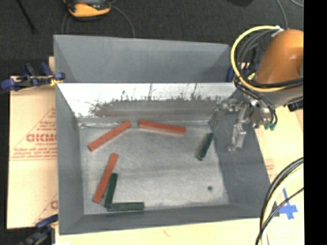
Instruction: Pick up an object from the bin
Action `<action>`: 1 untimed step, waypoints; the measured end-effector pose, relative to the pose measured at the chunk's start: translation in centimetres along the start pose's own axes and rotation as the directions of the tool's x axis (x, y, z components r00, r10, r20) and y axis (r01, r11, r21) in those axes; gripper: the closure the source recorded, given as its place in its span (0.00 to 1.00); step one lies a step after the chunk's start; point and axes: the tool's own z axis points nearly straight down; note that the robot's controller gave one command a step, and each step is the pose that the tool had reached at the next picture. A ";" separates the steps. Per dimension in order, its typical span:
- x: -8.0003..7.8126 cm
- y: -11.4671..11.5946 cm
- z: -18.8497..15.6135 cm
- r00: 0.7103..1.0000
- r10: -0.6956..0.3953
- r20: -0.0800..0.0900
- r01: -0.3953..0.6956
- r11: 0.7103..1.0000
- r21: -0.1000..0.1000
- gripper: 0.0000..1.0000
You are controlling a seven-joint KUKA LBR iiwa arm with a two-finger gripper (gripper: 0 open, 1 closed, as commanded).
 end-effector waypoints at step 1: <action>0.0 0.0 0.0 1.000 0.000 0.000 0.000 1.000 0.000 0.00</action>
Offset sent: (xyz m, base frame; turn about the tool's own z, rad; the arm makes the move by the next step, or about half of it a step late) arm 0.0373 0.0120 -0.1172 -0.0637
